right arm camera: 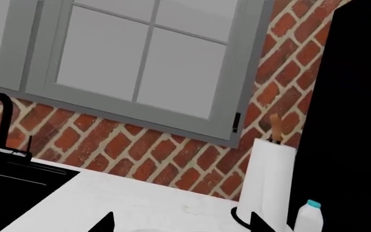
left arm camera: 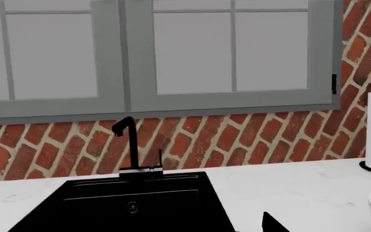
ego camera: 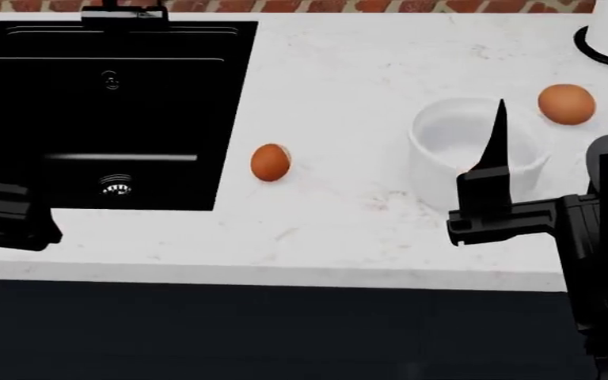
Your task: Place the eggs and milk next to the bowl.
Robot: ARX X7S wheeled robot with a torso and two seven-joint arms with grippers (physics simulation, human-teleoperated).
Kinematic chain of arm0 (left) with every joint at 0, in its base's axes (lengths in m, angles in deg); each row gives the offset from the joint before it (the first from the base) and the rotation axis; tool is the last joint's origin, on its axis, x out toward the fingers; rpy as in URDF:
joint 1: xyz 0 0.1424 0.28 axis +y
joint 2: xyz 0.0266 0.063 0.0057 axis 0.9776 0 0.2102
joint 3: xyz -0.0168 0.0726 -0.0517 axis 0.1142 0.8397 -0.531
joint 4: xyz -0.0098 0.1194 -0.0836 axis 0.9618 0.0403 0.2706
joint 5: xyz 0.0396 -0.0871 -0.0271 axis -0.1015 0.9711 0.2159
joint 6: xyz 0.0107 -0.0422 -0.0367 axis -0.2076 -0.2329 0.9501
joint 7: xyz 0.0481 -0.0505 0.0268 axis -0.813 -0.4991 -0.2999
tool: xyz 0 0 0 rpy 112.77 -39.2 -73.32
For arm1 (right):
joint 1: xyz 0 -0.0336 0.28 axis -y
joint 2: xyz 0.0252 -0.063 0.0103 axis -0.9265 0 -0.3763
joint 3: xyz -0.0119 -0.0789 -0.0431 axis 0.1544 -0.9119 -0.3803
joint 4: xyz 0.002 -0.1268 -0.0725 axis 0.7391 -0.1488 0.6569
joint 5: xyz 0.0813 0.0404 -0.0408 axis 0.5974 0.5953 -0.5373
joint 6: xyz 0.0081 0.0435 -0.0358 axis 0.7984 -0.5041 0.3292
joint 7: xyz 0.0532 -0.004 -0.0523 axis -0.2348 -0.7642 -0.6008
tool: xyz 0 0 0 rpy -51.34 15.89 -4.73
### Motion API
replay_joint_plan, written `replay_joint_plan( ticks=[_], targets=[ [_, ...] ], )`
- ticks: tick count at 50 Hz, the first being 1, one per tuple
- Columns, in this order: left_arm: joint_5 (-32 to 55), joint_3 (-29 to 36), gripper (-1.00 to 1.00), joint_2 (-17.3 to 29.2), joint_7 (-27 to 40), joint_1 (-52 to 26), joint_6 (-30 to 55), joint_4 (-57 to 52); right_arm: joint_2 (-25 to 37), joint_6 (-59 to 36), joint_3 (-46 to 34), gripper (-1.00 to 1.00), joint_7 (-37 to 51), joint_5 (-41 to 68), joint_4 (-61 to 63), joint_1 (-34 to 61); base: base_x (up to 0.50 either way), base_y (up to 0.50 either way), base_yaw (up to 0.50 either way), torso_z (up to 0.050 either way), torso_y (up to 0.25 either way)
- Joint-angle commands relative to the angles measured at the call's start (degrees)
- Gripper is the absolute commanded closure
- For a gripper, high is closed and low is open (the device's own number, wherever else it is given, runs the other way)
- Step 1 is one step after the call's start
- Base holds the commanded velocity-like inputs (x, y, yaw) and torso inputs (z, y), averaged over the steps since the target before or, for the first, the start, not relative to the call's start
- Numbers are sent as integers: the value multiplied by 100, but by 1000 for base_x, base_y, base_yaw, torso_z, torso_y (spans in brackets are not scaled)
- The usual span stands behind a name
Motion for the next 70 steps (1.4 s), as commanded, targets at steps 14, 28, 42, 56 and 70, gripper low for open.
replay_joint_plan(
  ticks=[14, 28, 42, 56, 70],
  targets=[
    [-69, -71, -100, -108, -131, -58, -67, 77, -92, 11, 199, -100, -98, -41, 53, -57, -1, -500, 0, 0, 0],
    [-34, -146, -100, -61, -135, 79, -155, 60, -118, 51, 43, -100, -88, -96, 0, -4, -1, -460, 0, 0, 0],
    [-5, -152, -100, -55, -110, 71, -167, 77, -130, 103, -61, -100, -152, -87, -124, 58, 47, -2, 0, 0, 0],
    [22, -140, -100, -37, -76, 48, -148, 45, -114, 59, -22, -100, -134, -28, -65, 49, 400, -61, 0, 0, 0],
    [35, -162, -100, -16, -70, 90, -212, 68, -100, 27, -63, -100, -119, -9, 1, 46, 402, -68, 0, 0, 0]
  ],
)
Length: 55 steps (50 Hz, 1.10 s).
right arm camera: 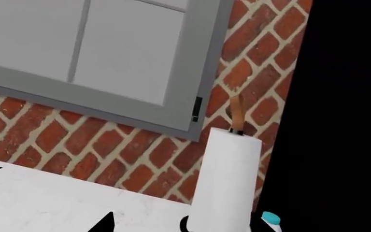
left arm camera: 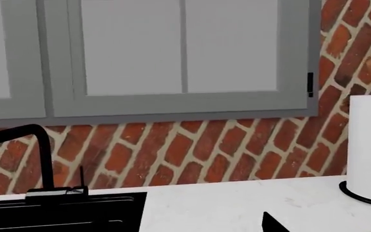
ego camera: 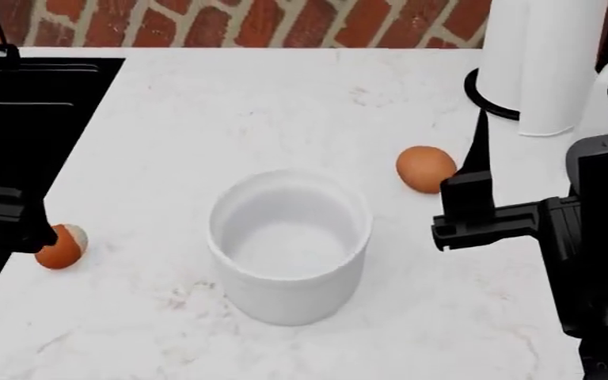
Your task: Place the eggs and milk next to the bowl.
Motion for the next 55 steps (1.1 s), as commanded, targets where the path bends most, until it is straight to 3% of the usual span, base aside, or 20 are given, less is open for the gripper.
replay_joint_plan(
  ticks=[1, 19, 42, 55],
  targets=[
    [-88, -143, -100, -97, -160, 2, -111, 79, -98, -25, 114, -100, -114, -80, 51, 23, 402, -52, 0, 0, 0],
    [-8, -209, -100, -62, -152, 61, -148, 19, -81, -55, 43, -100, -114, -61, 110, 81, 398, -6, 0, 0, 1],
    [330, -422, -100, -133, 0, -24, 88, 67, -58, 17, 39, -100, -125, -38, 131, 47, 2, 0, 0, 0, 0],
    [415, -428, -100, -137, 32, -30, 137, 42, -49, 55, 25, -100, -131, -34, 108, 47, 0, 0, 0, 0, -162]
  ],
)
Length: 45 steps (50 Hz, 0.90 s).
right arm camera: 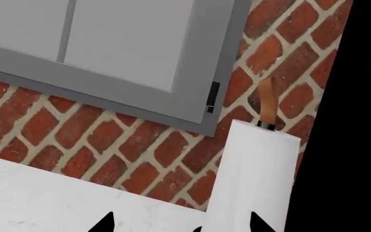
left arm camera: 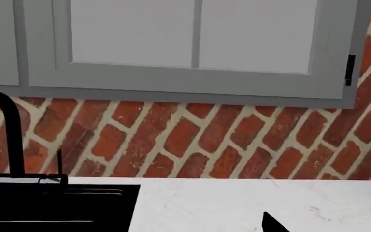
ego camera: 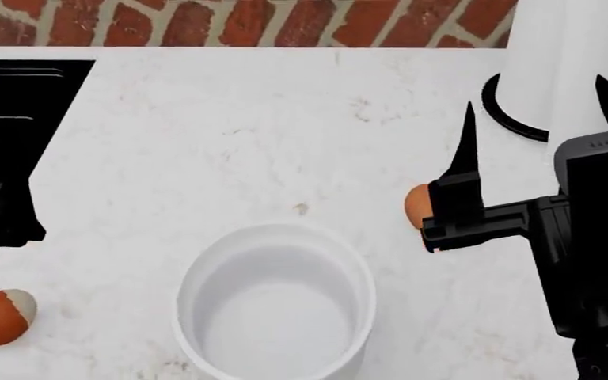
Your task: Place the eggs and milk next to the bowl.
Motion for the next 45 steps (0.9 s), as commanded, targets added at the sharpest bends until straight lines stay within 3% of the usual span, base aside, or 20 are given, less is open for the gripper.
replay_joint_plan(
  ticks=[1, 20, 45],
  targets=[
    [-42, -133, -100, -122, -122, -36, -24, 69, -105, 36, 128, -100, -130, -94, -25, 18, 0, 0, 0, 0, -191],
    [168, -135, -100, 56, -136, -93, 295, 38, -98, 34, 114, -100, -119, -60, -3, 23, -1, 0, 0, 0, -44],
    [1976, -209, -100, 1939, -863, -1058, 3137, -374, -87, -11, 30, -100, -182, 17, -86, 196, 0, 0, 0, 0, 0]
  ],
)
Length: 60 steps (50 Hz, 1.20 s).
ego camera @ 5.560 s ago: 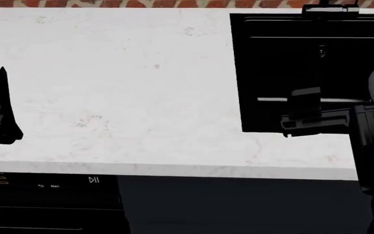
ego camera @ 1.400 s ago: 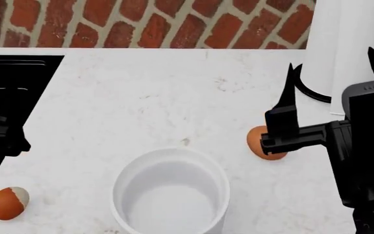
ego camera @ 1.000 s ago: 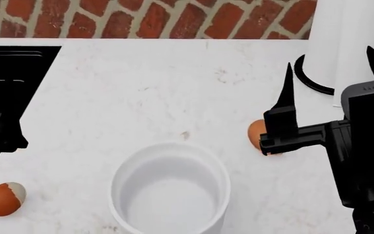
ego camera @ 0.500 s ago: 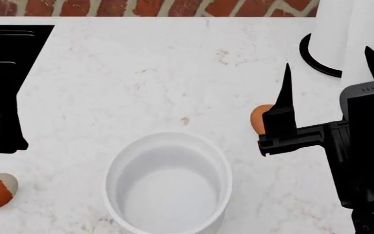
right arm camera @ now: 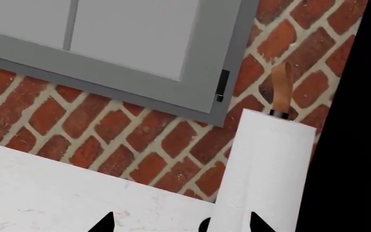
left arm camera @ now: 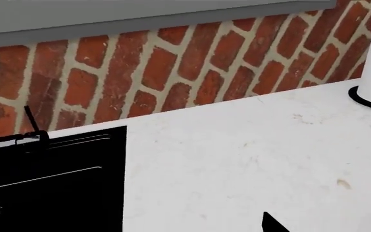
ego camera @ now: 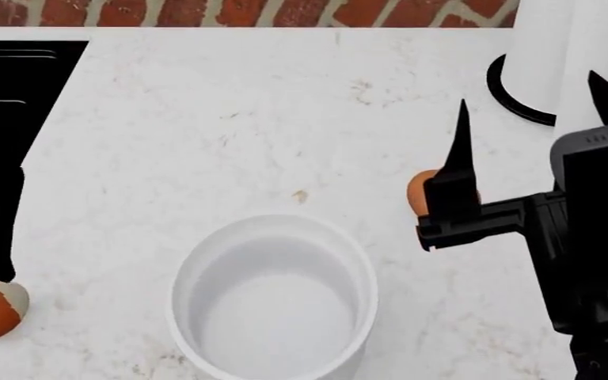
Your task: Place the eggs and milk next to the bowl.
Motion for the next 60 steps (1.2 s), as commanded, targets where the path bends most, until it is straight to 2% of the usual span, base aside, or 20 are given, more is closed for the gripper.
replay_joint_plan(
  ticks=[1, 5, 14, 26, 34, 47, 54, 60],
  targets=[
    [605, -78, -100, 701, -562, -256, 937, -272, -119, -24, 75, -100, -145, -77, -56, 112, 0, 0, 0, 0, 0],
    [887, -210, -100, 935, -862, -215, 994, -412, -127, -16, 55, -100, -153, -72, -71, 128, 0, 0, 0, 0, 0],
    [461, -128, -100, 1635, -1856, 400, 219, -376, -137, 54, 12, -100, -164, -97, -129, 96, 0, 0, 0, 0, 0],
    [285, -613, -100, 2006, -2539, 1535, -579, -725, -140, 25, -71, -100, -166, -98, -143, 159, 0, 0, 0, 0, 0],
    [254, -942, -100, 2168, -2739, 2095, -745, -875, -161, 47, -135, -100, -167, -114, -177, 176, 0, 0, 0, 0, 0],
    [188, -1095, -100, 2288, -2773, 2534, -725, -981, -153, 12, -140, -100, -140, -89, -144, 185, 0, 0, 0, 0, 0],
    [-9, -927, -100, 2288, -2693, 2541, -749, -887, -163, 48, -148, -100, -148, -82, -168, 178, 0, 0, 0, 0, 0],
    [-273, -480, -100, 2229, -2665, 2316, -808, -689, -160, 77, -135, -100, -139, -80, -172, 127, 0, 0, 0, 0, 0]
  ],
)
